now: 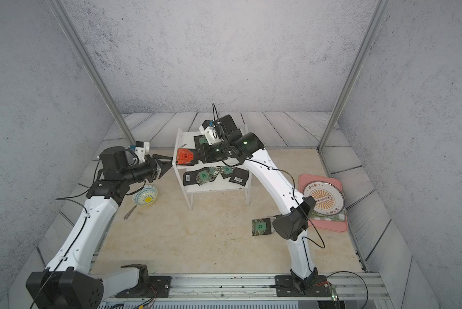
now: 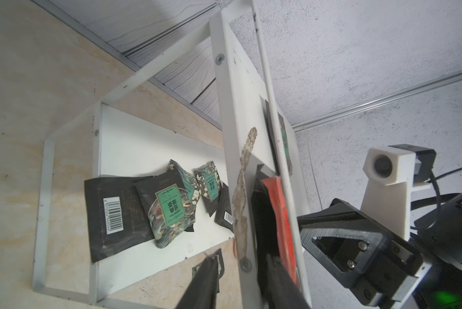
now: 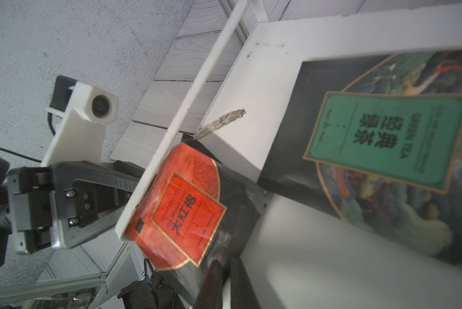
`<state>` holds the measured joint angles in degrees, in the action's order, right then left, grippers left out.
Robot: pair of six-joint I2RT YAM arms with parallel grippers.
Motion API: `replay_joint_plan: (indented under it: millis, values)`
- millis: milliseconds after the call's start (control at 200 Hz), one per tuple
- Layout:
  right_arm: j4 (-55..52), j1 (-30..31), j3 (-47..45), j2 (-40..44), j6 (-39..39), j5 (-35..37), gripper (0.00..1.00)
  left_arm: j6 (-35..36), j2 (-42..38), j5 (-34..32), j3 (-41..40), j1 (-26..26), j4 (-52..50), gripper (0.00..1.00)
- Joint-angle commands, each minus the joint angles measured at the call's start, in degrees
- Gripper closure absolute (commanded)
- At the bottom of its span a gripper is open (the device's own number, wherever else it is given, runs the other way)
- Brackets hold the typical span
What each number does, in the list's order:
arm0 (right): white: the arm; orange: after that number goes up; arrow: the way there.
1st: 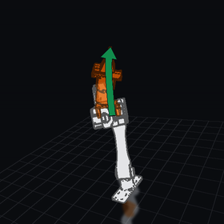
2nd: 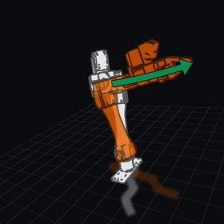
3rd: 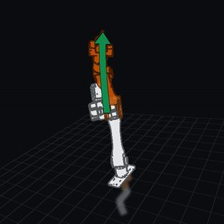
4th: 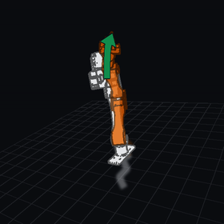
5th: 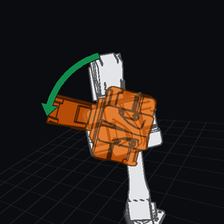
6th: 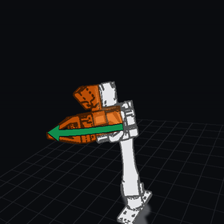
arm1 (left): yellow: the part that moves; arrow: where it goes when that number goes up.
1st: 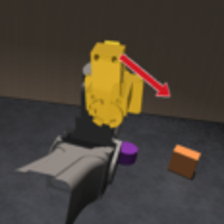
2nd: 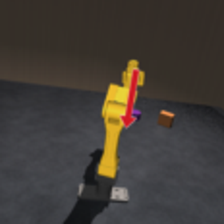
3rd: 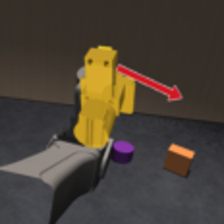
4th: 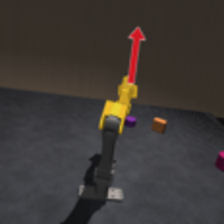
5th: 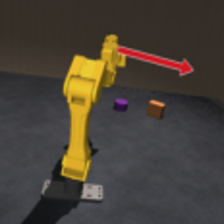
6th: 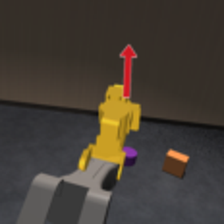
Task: Remove the tea bags from the shelf
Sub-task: Pick up the tea bag from the shelf.
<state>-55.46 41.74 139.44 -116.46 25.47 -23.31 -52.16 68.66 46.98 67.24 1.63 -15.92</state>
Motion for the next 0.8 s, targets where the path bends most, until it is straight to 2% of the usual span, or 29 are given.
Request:
replay_joint_plan:
  millis: [0, 45, 220, 415, 580, 796]
  values:
    - [-2.1, 0.3, 0.5, -1.0, -0.8, 2.3, 0.87, 0.5, 0.0, 0.7, -0.8, 0.3, 1.8, 0.72]
    - [-2.1, 0.3, 0.5, -1.0, -0.9, 2.4, 0.87, 0.5, -0.1, 0.7, -1.0, 0.3, 1.8, 0.77]
    - [-2.5, 0.3, 0.4, -0.7, -1.2, 3.4, 0.87, 0.5, 0.0, 1.0, -0.5, 0.3, 1.9, 0.85]
    - [-4.3, 0.3, 0.1, 0.1, -2.6, 8.4, 0.87, 1.9, -0.5, 1.2, 1.1, 0.2, 0.3, 1.0]
    - [-4.9, -0.1, -0.6, 1.7, -3.6, 13.5, 0.87, 2.6, -0.6, 0.7, 1.8, -0.5, -0.6, 1.0]
    - [-5.6, -0.5, -1.6, 2.9, -3.6, 16.6, 0.87, 5.3, -0.6, -0.7, 4.9, -1.2, -4.4, 1.0]
